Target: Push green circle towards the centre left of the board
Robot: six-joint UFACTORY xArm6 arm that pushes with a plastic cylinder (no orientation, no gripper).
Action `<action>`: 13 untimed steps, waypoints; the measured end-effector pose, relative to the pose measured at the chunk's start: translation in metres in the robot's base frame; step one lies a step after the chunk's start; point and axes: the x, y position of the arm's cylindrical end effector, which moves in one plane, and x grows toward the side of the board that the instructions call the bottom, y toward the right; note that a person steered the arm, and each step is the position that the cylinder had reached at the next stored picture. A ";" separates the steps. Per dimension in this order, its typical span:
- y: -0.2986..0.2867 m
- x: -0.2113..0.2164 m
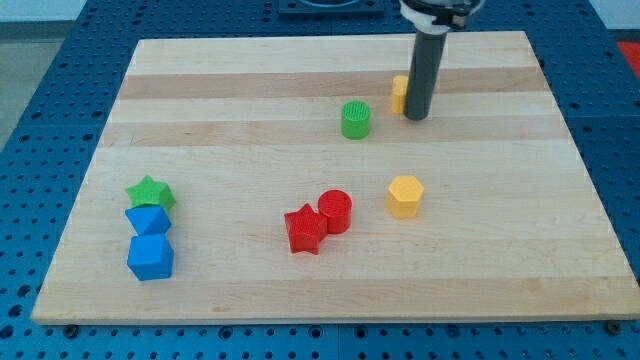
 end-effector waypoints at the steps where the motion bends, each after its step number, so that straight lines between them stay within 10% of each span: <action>1: -0.012 0.000; 8: -0.152 0.063; 10: -0.051 0.056; 13: -0.082 0.008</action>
